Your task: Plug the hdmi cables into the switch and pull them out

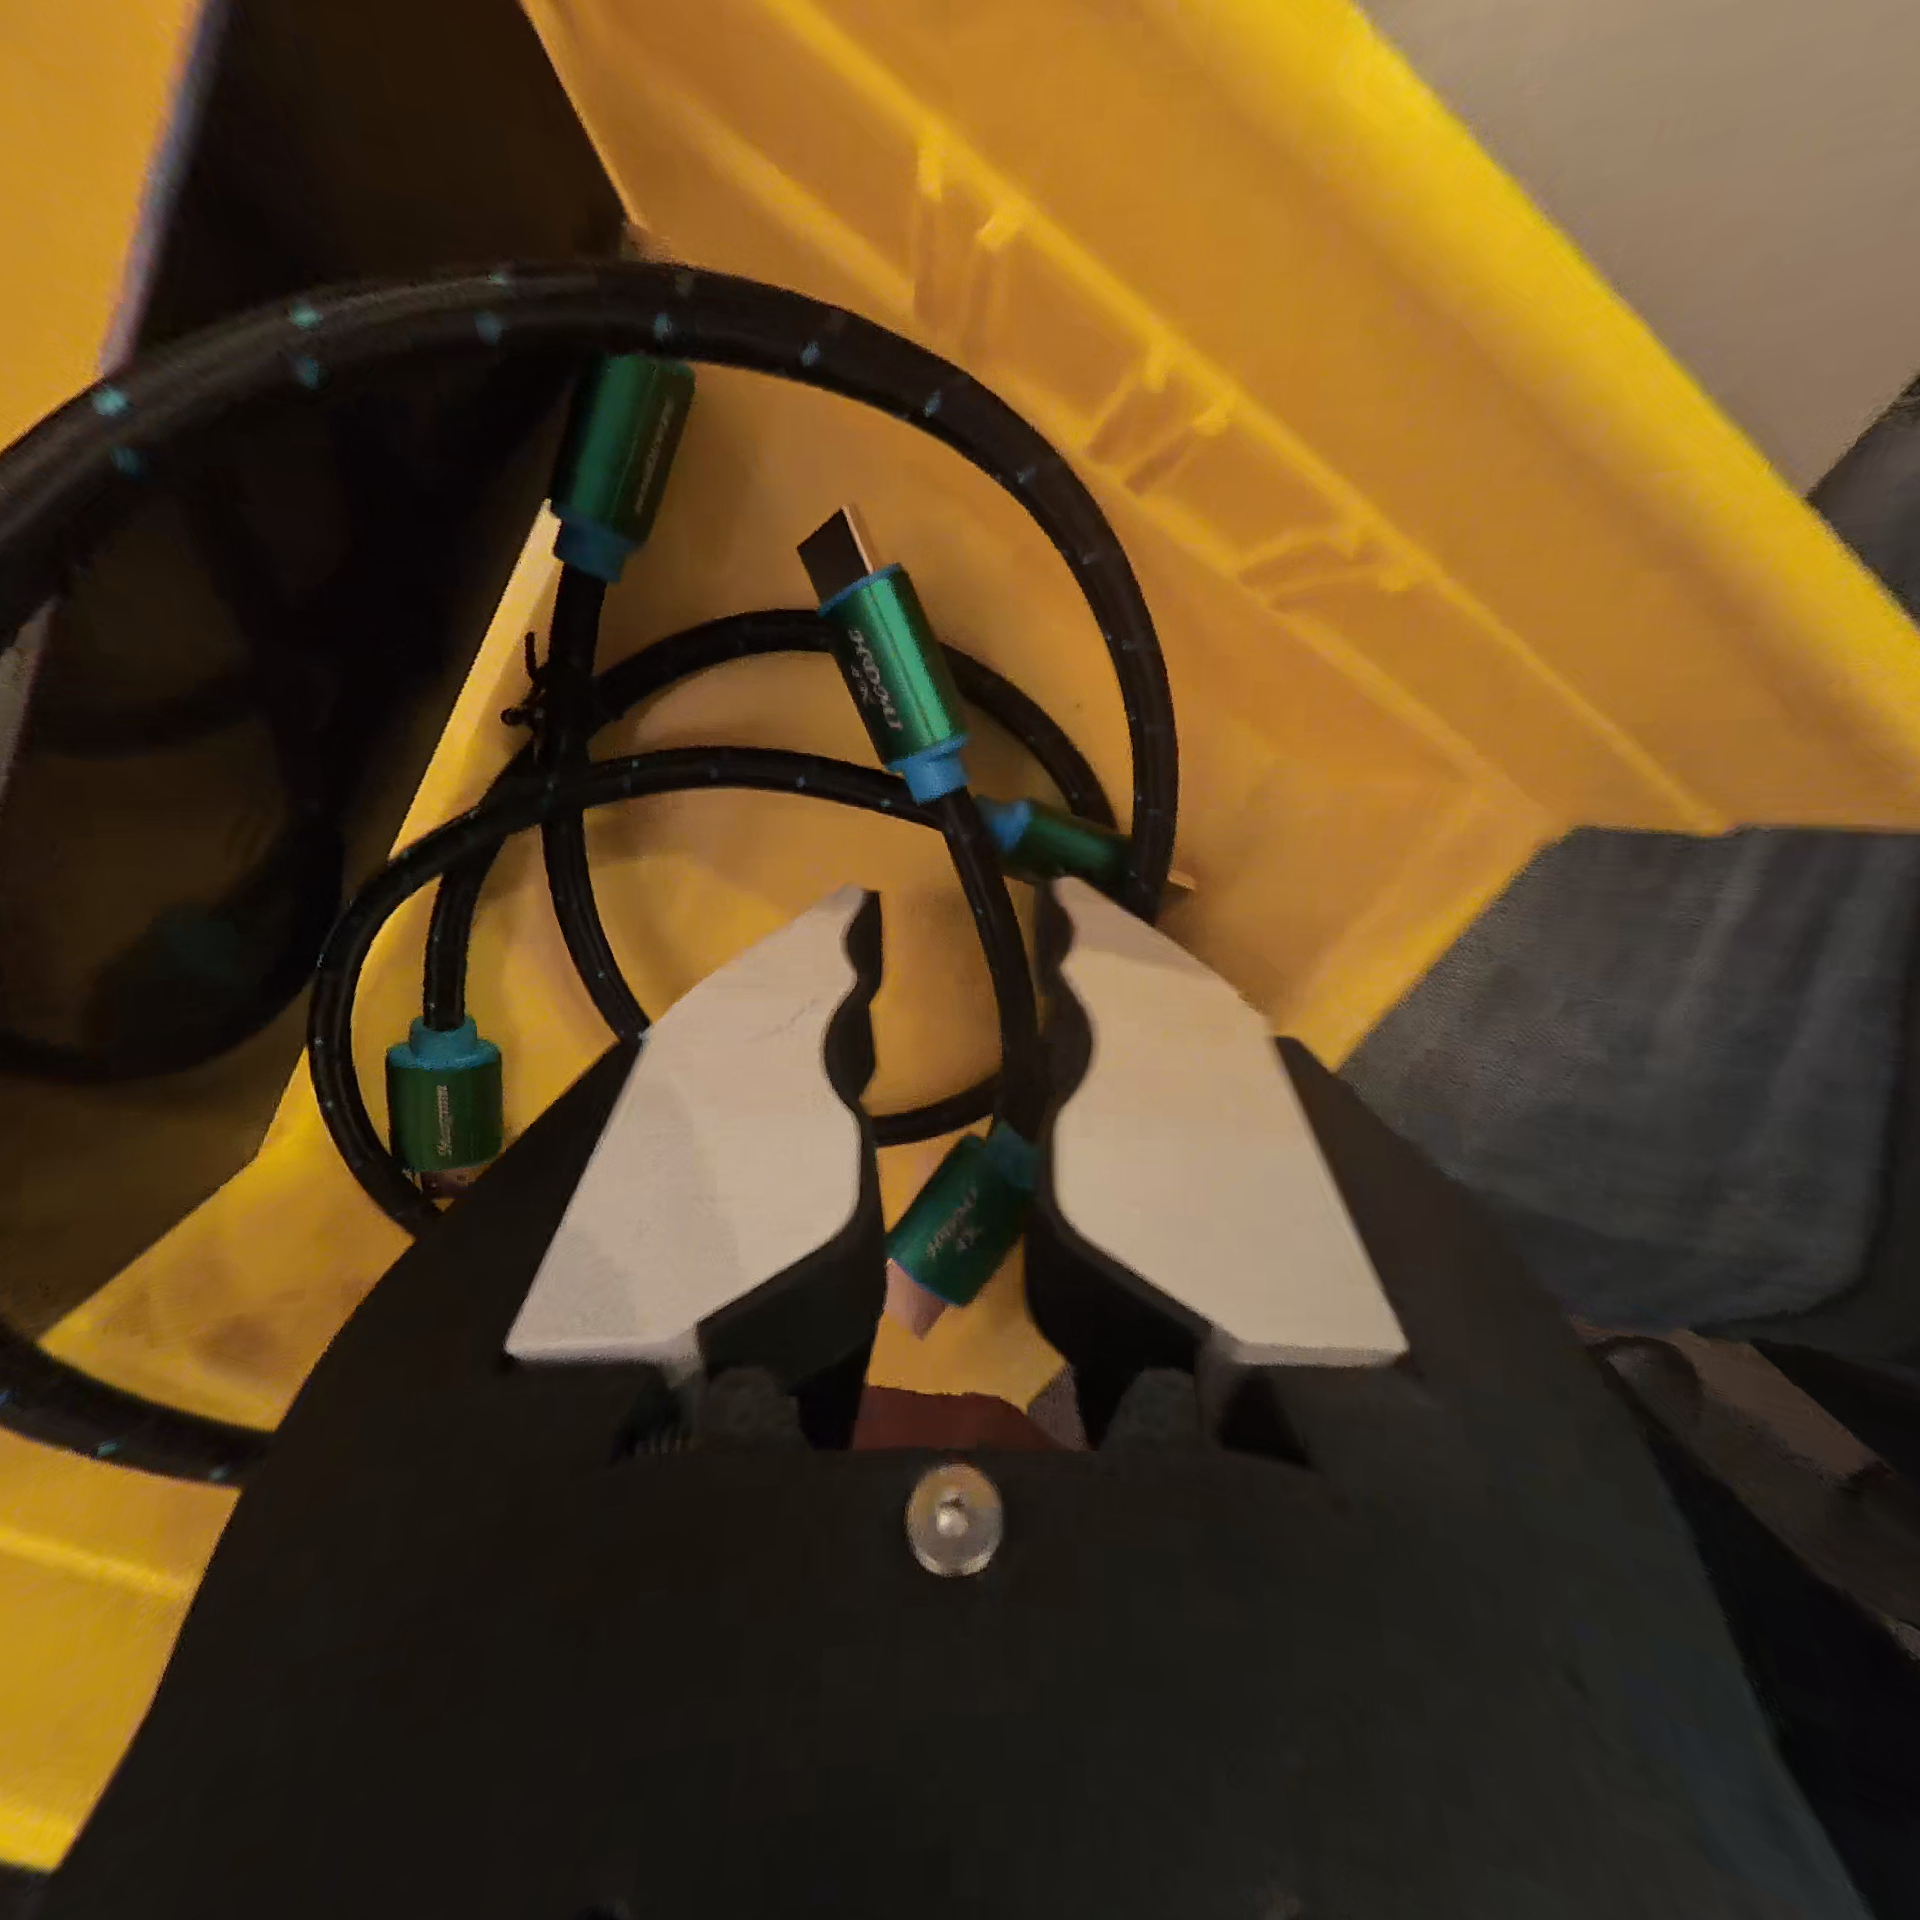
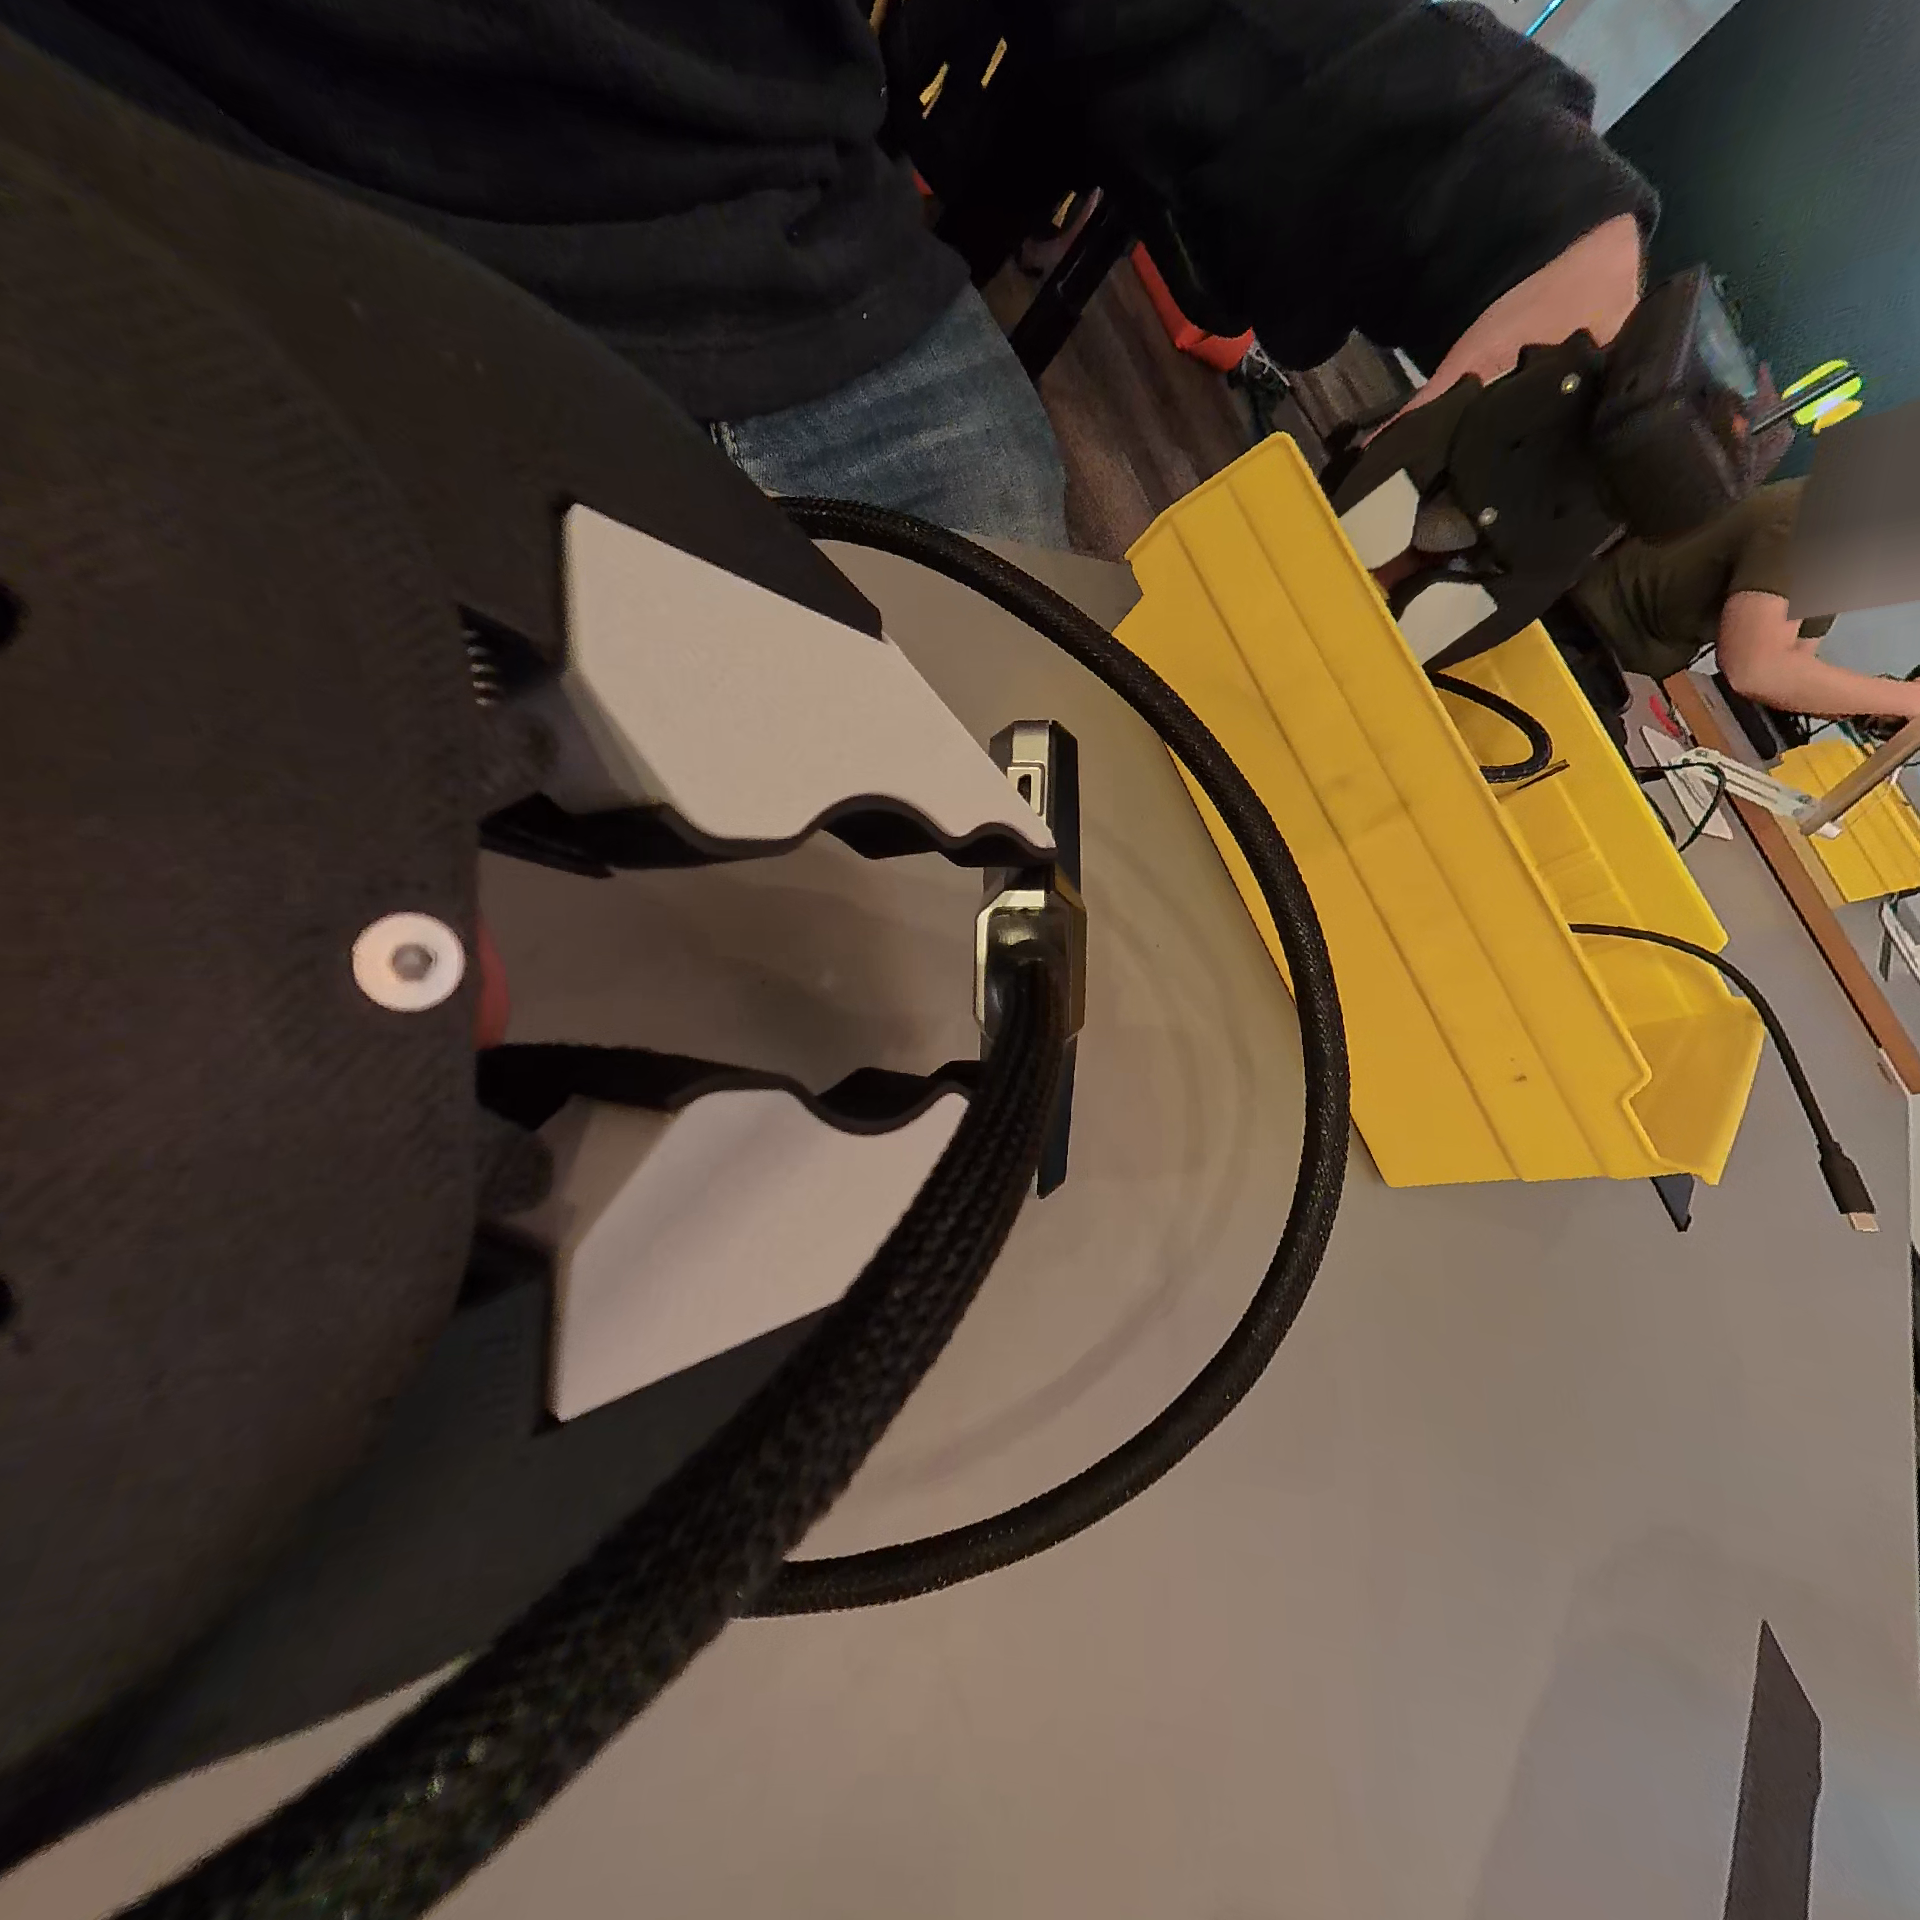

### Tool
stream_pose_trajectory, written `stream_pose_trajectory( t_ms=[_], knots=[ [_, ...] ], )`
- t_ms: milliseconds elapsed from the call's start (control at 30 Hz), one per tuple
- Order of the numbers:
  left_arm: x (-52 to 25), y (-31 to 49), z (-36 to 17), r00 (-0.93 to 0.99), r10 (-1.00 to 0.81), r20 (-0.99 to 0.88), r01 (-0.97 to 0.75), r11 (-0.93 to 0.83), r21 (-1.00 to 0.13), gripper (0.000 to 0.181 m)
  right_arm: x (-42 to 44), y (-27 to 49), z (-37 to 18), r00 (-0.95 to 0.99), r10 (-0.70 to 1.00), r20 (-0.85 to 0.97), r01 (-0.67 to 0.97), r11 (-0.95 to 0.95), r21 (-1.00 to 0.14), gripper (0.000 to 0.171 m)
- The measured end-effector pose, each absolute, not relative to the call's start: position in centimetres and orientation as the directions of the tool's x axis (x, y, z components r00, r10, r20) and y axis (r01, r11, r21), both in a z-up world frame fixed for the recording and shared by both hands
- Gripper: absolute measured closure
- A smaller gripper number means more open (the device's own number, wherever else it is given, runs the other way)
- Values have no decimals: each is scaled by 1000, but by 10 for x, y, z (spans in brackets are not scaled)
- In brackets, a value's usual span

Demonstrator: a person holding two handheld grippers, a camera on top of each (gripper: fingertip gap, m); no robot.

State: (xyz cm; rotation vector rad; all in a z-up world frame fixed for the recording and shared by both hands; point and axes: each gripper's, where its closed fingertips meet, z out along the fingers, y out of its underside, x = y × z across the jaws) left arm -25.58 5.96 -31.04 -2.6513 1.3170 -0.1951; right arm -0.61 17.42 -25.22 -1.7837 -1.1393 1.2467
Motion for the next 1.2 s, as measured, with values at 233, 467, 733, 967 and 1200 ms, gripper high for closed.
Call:
stream_pose_trajectory(
  t_ms=[233,467,733,967,1200],
  knots=[
    [-255,64,-303,588,-809,-2,-787,-571,-234,172,-5,175,-251,162,919,-359,271,-391,-880,136],
    [-256,78,-237,621,-783,-19,-685,-531,-499,172,-5,176,-250,162,919,-359,265,-391,-882,136],
    [-264,91,-165,667,-743,-65,-518,-399,-757,173,-5,176,-249,166,919,-358,263,-391,-882,135],
    [-263,94,-118,694,-712,-107,-409,-268,-872,175,-4,178,-250,175,919,-353,268,-390,-881,135],
    [-237,97,-93,686,-690,-230,-455,-160,-876,175,-2,179,-250,186,922,-340,277,-381,-882,135]
  ],
)
